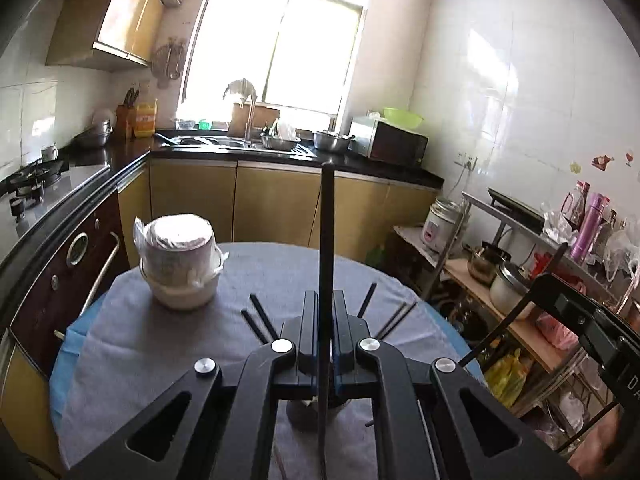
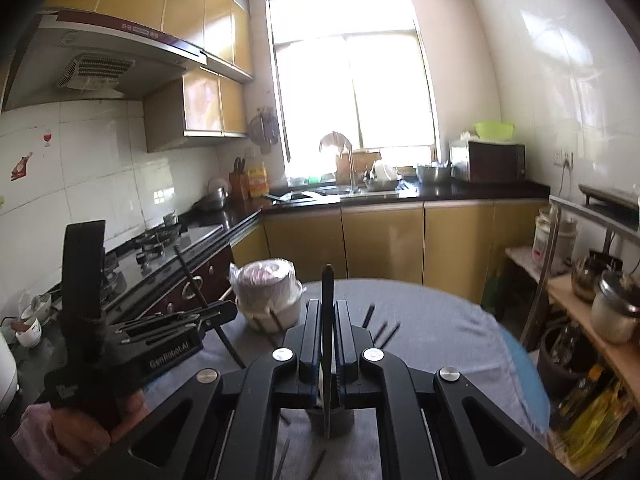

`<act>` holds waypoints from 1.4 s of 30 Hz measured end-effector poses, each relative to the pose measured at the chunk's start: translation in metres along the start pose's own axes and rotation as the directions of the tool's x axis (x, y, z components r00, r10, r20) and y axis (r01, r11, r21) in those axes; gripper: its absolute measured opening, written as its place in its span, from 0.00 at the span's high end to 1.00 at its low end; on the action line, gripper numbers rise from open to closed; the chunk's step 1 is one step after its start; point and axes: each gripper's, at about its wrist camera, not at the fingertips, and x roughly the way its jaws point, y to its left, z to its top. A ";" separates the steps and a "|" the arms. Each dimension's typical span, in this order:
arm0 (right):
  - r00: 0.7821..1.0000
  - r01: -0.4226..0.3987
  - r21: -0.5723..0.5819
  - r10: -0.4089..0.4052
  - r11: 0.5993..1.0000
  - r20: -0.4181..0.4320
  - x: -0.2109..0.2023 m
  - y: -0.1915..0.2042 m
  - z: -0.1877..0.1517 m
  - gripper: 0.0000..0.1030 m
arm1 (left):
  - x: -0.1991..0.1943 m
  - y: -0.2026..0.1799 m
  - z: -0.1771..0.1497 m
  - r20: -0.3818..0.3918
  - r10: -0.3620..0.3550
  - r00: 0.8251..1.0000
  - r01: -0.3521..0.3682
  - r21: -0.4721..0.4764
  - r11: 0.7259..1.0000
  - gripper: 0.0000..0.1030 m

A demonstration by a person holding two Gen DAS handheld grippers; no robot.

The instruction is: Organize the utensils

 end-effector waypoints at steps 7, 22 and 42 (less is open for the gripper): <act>1.000 0.027 0.003 -0.027 1.000 -0.001 0.039 0.001 0.021 0.94 | 0.025 0.001 0.016 0.019 0.030 0.999 -0.029 -0.044 0.999 0.94; 0.984 0.030 0.021 -0.026 0.999 -0.177 0.108 -0.013 -0.025 0.94 | 0.084 0.024 -0.042 -0.115 0.046 0.992 -0.061 -0.129 0.990 0.94; 0.967 -0.047 0.333 0.126 0.942 -0.221 0.022 -0.070 -0.141 0.54 | -0.044 -0.007 -0.134 -0.103 0.244 0.964 -0.228 0.144 0.963 0.29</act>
